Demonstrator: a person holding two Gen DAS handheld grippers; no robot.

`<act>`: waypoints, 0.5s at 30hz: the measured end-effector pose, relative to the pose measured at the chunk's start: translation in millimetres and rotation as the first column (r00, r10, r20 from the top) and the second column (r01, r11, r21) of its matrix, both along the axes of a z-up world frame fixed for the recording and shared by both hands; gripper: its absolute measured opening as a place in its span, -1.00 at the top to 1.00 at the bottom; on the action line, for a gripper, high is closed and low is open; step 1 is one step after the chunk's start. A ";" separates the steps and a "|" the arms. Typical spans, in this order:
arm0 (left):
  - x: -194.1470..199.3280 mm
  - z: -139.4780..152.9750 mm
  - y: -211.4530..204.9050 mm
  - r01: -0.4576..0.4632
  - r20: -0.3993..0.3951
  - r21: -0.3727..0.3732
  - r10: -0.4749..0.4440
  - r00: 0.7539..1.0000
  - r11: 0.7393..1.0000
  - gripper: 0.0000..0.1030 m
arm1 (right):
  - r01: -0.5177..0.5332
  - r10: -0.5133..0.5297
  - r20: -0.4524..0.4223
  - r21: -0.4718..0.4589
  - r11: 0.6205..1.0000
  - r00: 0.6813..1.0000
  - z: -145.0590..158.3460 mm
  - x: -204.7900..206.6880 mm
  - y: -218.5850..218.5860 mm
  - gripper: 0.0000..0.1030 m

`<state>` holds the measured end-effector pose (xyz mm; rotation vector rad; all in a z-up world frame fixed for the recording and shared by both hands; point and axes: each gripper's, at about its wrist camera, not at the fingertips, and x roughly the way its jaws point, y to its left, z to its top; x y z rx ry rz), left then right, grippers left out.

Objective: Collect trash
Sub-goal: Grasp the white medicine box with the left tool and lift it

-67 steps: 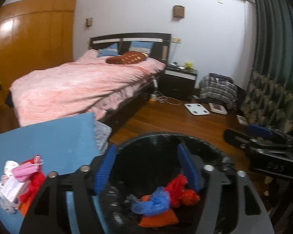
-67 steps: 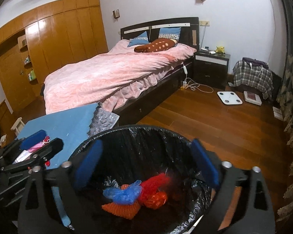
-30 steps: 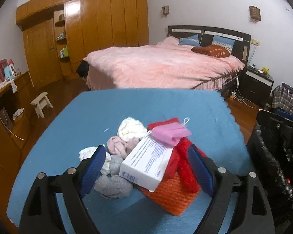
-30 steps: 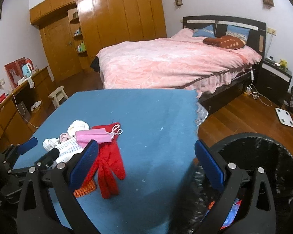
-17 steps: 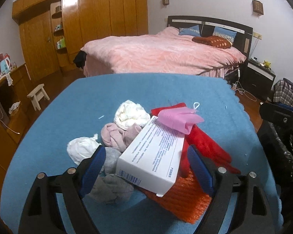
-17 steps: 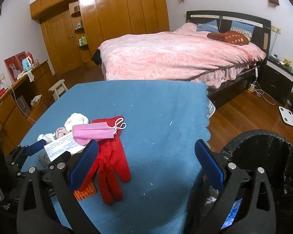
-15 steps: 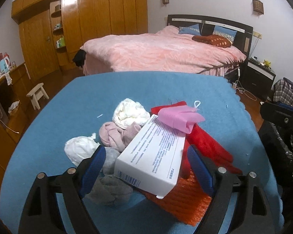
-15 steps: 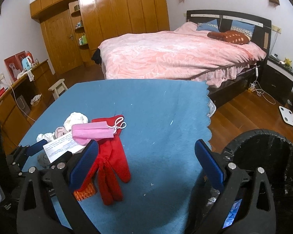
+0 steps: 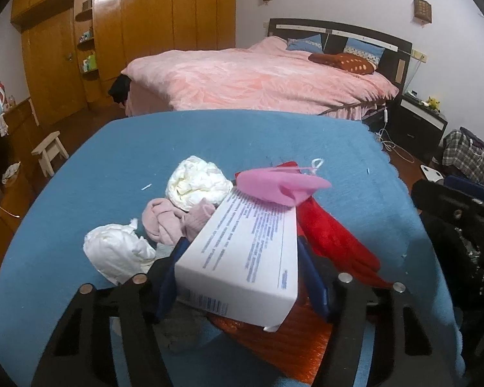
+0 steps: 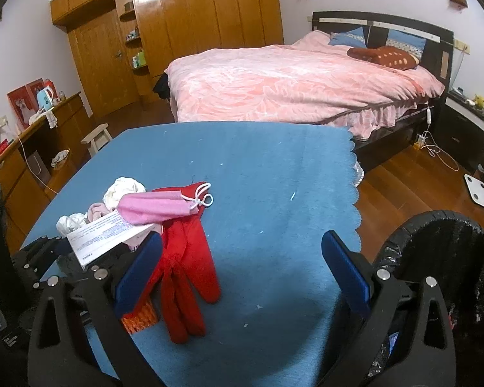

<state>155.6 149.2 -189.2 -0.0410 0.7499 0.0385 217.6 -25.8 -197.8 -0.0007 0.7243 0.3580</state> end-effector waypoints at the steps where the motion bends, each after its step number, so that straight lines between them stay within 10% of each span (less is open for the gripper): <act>1: -1.4 2.6 0.1 -0.002 0.007 -0.004 0.002 1.000 1.000 -0.24 | 0.000 0.000 0.001 0.001 1.000 1.000 0.1 -0.4 0.1 -0.87; 15: -42.1 47.2 20.5 -0.085 0.125 -0.031 0.088 0.988 0.996 -0.16 | -0.028 0.028 0.010 0.008 1.000 1.000 3.7 -1.8 11.1 -0.87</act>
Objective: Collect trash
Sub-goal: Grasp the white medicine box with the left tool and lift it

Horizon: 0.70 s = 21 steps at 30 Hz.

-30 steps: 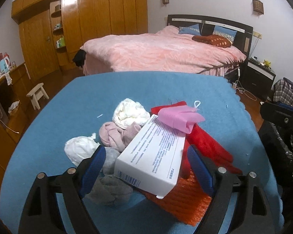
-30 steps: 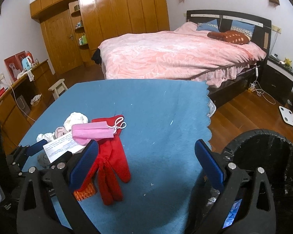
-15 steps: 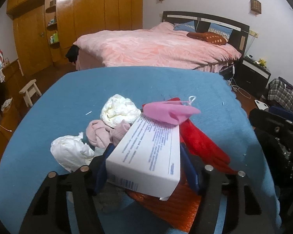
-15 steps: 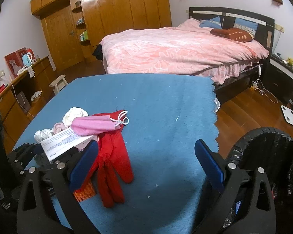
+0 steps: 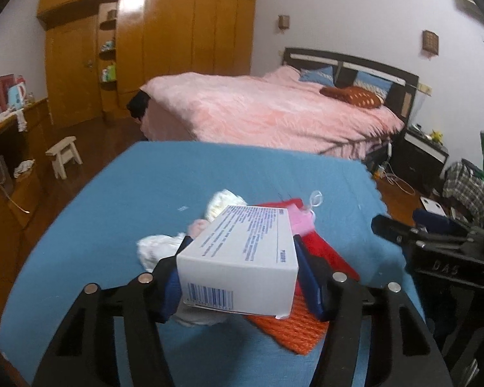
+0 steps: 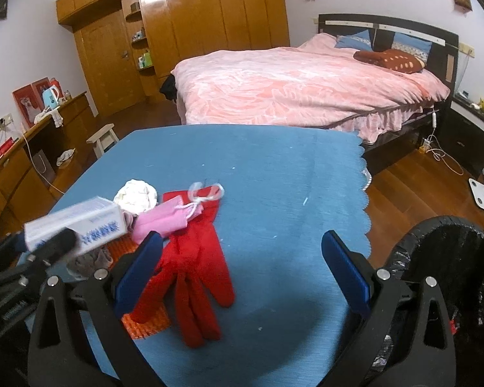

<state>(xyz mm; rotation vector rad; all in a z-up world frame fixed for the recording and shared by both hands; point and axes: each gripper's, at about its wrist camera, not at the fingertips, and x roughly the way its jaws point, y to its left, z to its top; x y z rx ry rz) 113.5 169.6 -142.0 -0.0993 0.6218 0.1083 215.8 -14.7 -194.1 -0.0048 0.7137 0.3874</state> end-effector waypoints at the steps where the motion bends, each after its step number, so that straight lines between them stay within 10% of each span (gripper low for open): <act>1: -0.5 1.4 2.2 -0.011 0.007 0.003 0.011 1.000 1.000 -0.16 | -0.004 0.004 0.000 0.001 1.000 1.000 -0.3 0.5 2.5 -0.87; 18: 15.4 -11.3 39.7 -0.103 0.029 0.043 0.102 0.994 0.994 -0.14 | -0.111 0.111 0.007 -0.025 0.994 0.994 -12.9 27.9 69.5 -0.85; 21: 15.1 -13.1 45.7 -0.110 0.030 0.037 0.109 0.994 0.993 -0.14 | -0.140 0.140 -0.013 -0.042 0.989 0.990 -20.7 34.2 81.7 -0.59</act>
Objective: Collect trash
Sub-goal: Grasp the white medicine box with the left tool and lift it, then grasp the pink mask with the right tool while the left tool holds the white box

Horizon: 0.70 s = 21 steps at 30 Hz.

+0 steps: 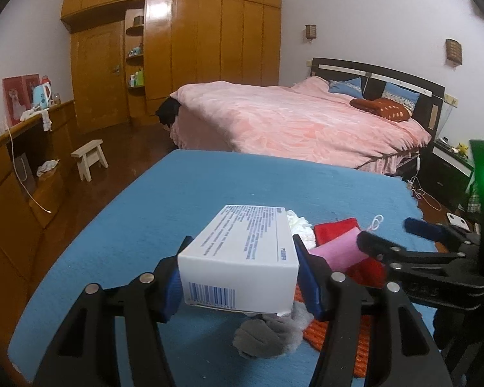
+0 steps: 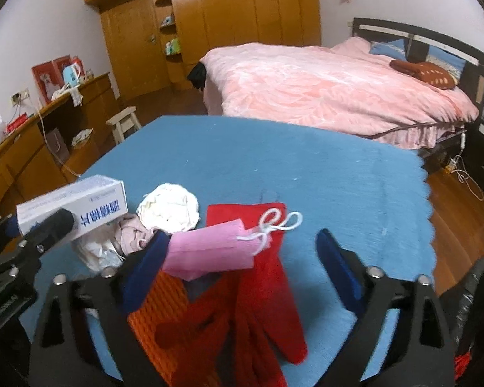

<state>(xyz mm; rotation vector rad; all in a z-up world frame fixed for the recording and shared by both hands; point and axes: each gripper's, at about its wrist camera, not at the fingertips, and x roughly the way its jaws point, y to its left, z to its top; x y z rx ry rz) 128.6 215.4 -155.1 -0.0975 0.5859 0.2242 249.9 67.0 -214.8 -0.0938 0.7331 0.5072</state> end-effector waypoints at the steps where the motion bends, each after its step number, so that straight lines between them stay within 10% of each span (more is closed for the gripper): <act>1: -0.1 -0.5 1.6 -0.002 0.001 0.000 0.002 1.000 1.000 -0.14 | -0.008 0.008 -0.011 -0.005 1.000 1.000 -2.5 2.6 2.7 -0.55; 11: 1.6 -5.4 6.5 -0.008 -0.007 -0.019 0.008 1.000 1.000 -0.13 | -0.075 0.071 -0.097 -0.038 0.996 0.993 -25.0 6.5 19.5 0.15; 16: 2.6 -3.8 3.4 -0.008 -0.006 -0.020 0.008 1.000 1.000 -0.13 | -0.097 0.092 -0.103 -0.044 0.994 0.990 -23.5 2.9 16.9 0.84; 21: 0.9 -0.4 2.6 -0.006 -0.002 -0.018 0.006 1.000 1.000 -0.13 | -0.099 0.099 -0.086 0.000 0.995 0.991 -10.7 -1.9 5.7 0.92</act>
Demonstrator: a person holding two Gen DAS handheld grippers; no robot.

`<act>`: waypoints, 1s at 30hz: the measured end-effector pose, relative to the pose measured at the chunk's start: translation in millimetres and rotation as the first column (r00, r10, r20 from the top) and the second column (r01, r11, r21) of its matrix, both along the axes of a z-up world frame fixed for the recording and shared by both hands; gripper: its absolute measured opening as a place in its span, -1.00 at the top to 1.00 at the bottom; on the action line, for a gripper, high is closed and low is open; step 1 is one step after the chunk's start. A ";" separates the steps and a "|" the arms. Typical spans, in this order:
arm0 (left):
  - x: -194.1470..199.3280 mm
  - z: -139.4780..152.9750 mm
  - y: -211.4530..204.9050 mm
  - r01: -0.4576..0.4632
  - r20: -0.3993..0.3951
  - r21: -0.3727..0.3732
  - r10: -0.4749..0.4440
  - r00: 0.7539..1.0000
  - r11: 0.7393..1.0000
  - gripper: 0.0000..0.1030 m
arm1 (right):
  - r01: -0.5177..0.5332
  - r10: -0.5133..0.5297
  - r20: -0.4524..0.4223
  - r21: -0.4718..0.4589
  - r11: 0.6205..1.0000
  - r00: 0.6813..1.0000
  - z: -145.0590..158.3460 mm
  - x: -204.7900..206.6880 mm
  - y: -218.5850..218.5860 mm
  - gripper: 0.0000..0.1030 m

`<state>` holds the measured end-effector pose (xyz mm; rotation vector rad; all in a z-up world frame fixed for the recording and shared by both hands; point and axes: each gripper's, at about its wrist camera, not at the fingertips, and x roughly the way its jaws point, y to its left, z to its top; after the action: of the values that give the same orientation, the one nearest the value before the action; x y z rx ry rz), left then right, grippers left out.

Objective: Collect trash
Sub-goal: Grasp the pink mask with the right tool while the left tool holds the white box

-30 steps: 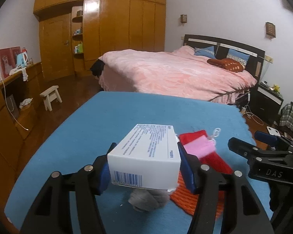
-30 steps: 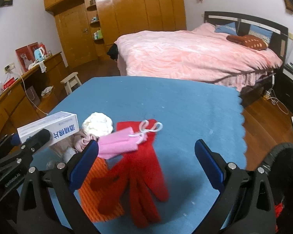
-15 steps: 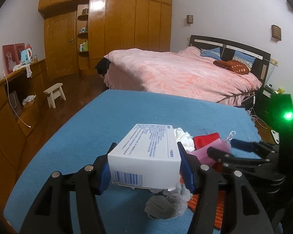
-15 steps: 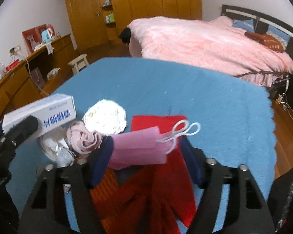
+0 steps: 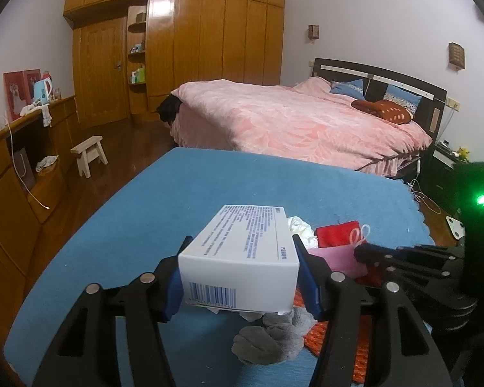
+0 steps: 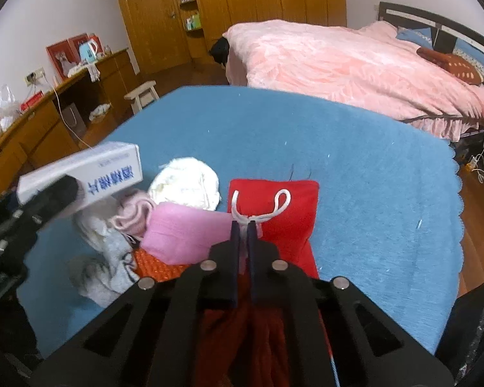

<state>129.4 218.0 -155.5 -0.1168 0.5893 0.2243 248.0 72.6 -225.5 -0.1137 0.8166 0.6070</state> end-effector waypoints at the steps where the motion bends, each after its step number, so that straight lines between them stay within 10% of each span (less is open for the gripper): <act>1: -0.7 1.0 -0.4 0.000 0.002 -0.001 0.000 1.000 1.000 -0.13 | 0.001 -0.001 0.006 0.008 1.000 1.000 3.5 -1.5 -1.8 0.92; 18: -3.9 6.3 -19.2 0.026 0.005 0.001 -0.026 1.000 1.000 -0.13 | 0.040 -0.040 0.013 -0.004 0.999 0.999 21.4 -8.0 -27.3 0.85; 25: -2.6 -2.3 -19.3 0.017 -0.007 0.014 -0.016 1.000 1.000 -0.12 | 0.084 -0.084 0.026 -0.001 0.996 0.996 13.7 -16.3 -33.2 -0.13; 30: -4.8 -5.2 -11.5 0.000 -0.010 0.019 0.001 1.000 1.000 -0.12 | 0.037 -0.038 0.039 0.025 0.999 0.999 16.3 -19.9 -21.7 -0.21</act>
<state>124.7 206.5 -160.7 -0.0972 0.5967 0.2312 228.1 51.0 -209.1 -0.0880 0.7713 0.5779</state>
